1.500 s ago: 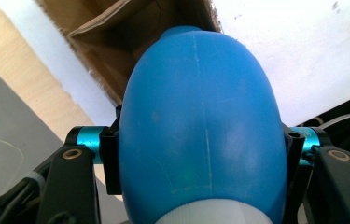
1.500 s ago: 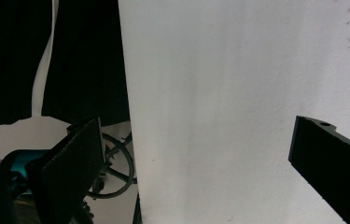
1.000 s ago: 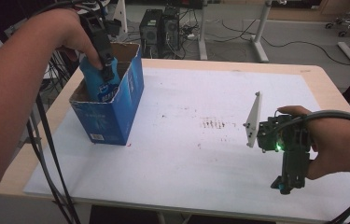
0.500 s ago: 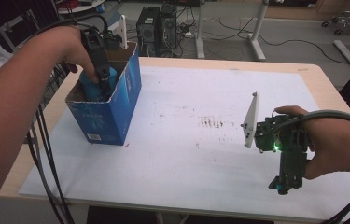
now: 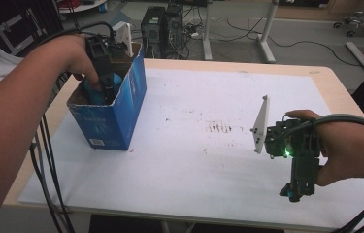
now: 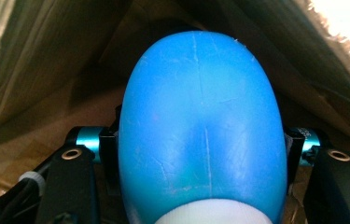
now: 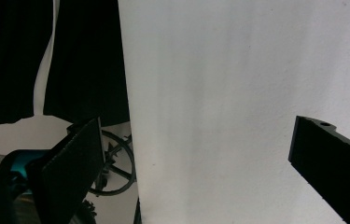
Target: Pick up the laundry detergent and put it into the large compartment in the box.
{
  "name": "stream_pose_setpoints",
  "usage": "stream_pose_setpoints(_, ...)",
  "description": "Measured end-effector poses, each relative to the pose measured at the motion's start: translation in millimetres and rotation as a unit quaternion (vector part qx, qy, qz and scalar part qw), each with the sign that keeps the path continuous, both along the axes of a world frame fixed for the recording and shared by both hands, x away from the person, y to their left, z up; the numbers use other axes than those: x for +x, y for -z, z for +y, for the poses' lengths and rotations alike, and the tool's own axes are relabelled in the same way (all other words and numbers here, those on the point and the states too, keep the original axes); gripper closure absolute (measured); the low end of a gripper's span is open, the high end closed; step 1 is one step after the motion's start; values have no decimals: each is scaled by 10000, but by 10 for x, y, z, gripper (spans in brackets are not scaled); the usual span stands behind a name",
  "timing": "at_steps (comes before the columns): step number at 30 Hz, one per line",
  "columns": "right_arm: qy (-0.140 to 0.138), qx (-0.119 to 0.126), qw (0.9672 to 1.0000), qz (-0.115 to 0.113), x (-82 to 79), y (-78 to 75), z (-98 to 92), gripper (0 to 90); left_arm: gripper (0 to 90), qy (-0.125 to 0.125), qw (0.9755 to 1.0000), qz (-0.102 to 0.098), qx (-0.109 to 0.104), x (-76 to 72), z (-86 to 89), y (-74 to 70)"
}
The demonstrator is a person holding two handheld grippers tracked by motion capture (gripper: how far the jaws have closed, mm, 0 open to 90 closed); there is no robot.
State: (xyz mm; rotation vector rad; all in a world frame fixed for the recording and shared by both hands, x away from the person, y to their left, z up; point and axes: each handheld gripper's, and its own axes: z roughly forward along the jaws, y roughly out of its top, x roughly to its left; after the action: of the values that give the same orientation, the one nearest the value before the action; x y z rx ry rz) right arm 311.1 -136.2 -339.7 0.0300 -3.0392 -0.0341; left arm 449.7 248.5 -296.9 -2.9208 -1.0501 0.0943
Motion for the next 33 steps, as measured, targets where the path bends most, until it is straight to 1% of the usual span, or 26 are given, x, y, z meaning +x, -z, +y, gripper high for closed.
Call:
stream_pose_setpoints(7,-11,-3,10000,-11,0,1,0,25,380,19,10000,7,18,0,-18,3)
stream_pose_setpoints(11,3,12,10000,-13,-1,-7,-9,25,378,-32,10000,30,8,-2,-22,3)
stream_pose_setpoints(14,5,9,10000,-15,-1,-8,-15,25,370,-97,9999,57,-83,2,-22,-12)
stream_pose_setpoints(17,-3,26,10000,-30,7,-5,-17,25,344,-132,9999,86,-66,4,-30,-47)
stream_pose_setpoints(23,-9,36,10000,-40,-1,-3,1,25,315,-125,9999,48,-56,-23,-44,-119)
stream_pose_setpoints(26,-27,72,10000,-46,-3,-10,3,25,309,-147,9999,-14,-66,-38,-51,-154)
stream_pose_setpoints(28,11,47,10000,-49,-8,-16,0,25,308,-122,9999,-26,-51,-43,-55,-167)
stream_pose_setpoints(29,7,48,10000,-53,-9,-17,-2,25,308,-71,10000,-30,-19,-44,-56,-197)
stream_pose_setpoints(32,-5,56,10000,-41,-13,-25,-9,25,274,-90,9999,-146,-27,-59,-70,-254)
stream_pose_setpoints(33,-7,59,10000,-46,-13,-26,-10,25,264,-104,9998,-157,-40,-64,-73,-279)
